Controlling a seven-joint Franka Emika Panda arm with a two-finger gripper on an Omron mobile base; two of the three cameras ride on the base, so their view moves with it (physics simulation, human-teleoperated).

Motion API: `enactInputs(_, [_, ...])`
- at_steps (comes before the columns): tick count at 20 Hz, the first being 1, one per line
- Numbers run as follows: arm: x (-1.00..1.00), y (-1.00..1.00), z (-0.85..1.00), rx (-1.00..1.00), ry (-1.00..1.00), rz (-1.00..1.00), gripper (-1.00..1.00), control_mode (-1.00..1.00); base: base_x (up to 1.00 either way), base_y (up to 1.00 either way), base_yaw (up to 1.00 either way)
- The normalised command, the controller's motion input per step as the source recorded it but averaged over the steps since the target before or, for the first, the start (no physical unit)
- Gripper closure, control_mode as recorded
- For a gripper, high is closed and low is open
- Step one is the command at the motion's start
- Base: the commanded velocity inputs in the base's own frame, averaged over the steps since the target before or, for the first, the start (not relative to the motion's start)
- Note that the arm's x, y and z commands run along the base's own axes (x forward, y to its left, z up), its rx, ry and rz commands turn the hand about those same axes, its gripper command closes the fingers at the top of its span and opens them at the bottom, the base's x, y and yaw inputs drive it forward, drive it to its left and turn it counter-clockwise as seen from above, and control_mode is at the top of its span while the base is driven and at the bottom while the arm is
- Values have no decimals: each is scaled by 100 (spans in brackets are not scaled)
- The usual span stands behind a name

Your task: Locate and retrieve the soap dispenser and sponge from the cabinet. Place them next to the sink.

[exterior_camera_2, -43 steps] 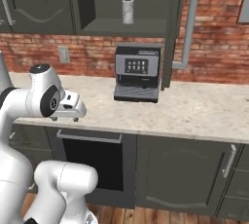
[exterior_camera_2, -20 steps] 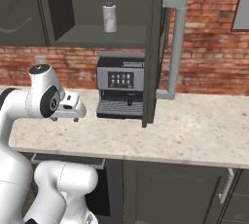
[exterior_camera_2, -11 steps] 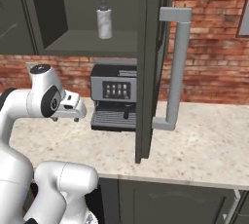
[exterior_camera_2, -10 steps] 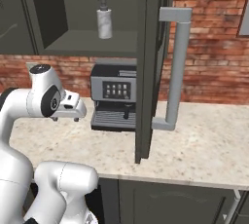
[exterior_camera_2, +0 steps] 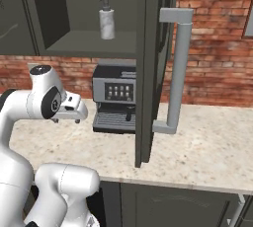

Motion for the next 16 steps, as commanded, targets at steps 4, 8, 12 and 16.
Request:
enactInputs(4, [0,0,0,0,0,0,-100,100,24,-8,-1])
enactInputs(8, [0,0,0,0,0,0,-100,100,0,0,0])
enactInputs(12, [0,0,0,0,0,0,-100,-100,0,0,0])
enactInputs(16, [-13,0,2,0,-3,0,-100,-100,0,0,0])
